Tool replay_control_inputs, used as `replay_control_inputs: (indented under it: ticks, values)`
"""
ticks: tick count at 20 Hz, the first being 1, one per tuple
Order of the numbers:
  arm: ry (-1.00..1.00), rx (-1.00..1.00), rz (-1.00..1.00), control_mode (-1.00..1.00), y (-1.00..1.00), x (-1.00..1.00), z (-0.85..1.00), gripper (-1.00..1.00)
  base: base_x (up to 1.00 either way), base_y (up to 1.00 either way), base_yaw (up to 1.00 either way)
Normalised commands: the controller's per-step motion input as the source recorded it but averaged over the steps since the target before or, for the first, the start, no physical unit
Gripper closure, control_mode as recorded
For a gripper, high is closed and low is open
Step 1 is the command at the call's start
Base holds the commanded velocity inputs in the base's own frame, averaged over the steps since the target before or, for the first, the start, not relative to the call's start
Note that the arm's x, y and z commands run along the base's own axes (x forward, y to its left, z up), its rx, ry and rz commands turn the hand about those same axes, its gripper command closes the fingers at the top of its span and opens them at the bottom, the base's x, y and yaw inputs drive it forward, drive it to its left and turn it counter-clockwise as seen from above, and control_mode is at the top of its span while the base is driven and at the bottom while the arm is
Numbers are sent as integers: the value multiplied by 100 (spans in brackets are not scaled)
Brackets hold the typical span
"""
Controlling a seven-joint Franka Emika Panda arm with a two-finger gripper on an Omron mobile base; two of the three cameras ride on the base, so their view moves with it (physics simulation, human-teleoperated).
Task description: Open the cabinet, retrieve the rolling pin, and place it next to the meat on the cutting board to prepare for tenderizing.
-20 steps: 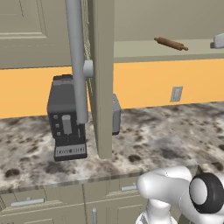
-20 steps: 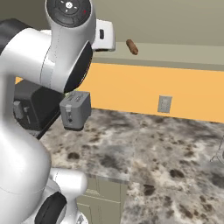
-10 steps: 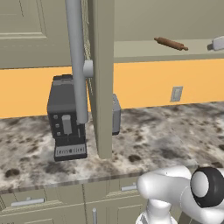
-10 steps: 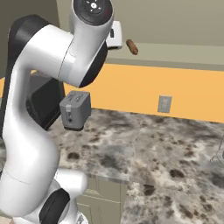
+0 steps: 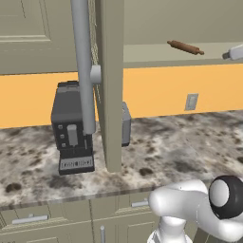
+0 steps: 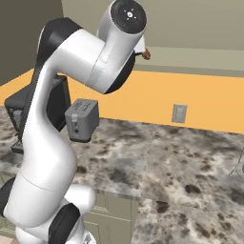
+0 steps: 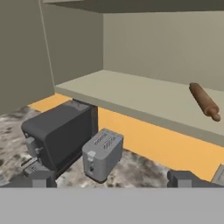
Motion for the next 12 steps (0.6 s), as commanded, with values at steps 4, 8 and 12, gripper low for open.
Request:
replay_control_inputs:
  ticks: [4, 8, 12]
  values:
    - [0, -1, 2, -100, -13, 43, -9, -100, 0, 0, 0]
    - [0, 0, 0, -100, -12, 48, -4, -100, 0, 0, 0]
    - [0, 0, 0, -100, -10, 44, -4, -100, 0, 0, 0]
